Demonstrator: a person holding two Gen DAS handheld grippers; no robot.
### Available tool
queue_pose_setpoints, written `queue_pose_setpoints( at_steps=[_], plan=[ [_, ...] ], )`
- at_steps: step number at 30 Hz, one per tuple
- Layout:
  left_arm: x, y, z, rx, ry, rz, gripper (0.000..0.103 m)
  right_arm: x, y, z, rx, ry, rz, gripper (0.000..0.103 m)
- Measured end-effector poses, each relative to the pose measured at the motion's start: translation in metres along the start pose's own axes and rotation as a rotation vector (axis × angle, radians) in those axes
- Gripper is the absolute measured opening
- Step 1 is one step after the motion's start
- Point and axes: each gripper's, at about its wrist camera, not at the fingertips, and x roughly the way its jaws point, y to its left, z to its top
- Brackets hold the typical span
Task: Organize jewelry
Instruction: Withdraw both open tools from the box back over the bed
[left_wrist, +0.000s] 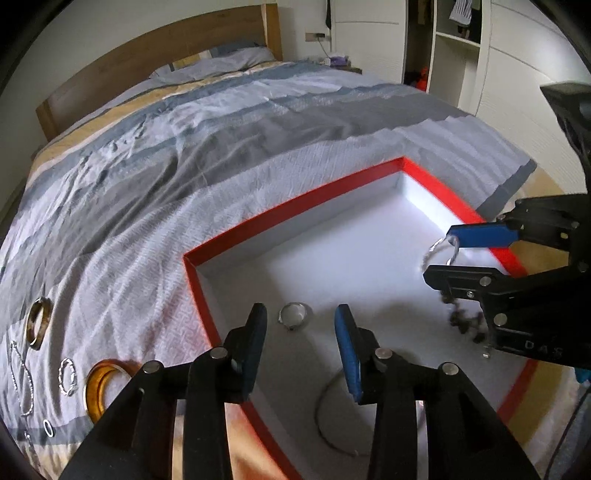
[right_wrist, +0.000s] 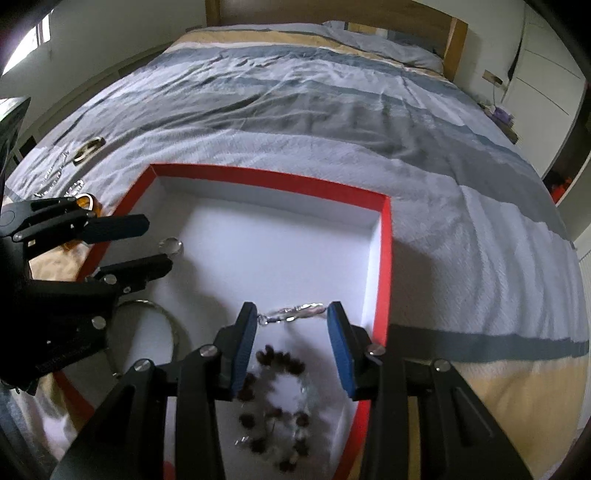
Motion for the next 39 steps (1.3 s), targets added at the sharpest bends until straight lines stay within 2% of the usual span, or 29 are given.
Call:
queue_pose_setpoints(
  at_steps=[2,9,17,22,31,35,39],
  plan=[
    [-0.015,-0.001,0.000,0.001,-0.016,0.005,0.043,-0.010,0.000,-0.003,0.019,-0.012,0.000,0.038],
    [-0.080,0.007,-0.009,-0.029,-0.073,0.012,0.044,-0.056,0.006,-0.014,0.063,-0.067,-0.003,0.039],
    [-0.166,0.032,-0.059,-0.100,-0.102,0.065,0.044,-0.131,0.023,-0.037,0.088,-0.145,-0.003,0.039],
    [-0.208,0.038,-0.095,-0.121,-0.098,0.107,0.049,-0.172,0.053,-0.056,0.101,-0.199,0.033,0.039],
    [-0.278,0.049,-0.151,-0.174,-0.171,0.174,0.064,-0.226,0.107,-0.078,0.113,-0.277,0.079,0.039],
    [-0.312,0.064,-0.172,-0.222,-0.219,0.210,0.066,-0.250,0.134,-0.085,0.079,-0.316,0.088,0.039],
    [-0.343,0.081,-0.191,-0.267,-0.263,0.260,0.074,-0.272,0.158,-0.089,0.044,-0.356,0.100,0.039]
  ],
)
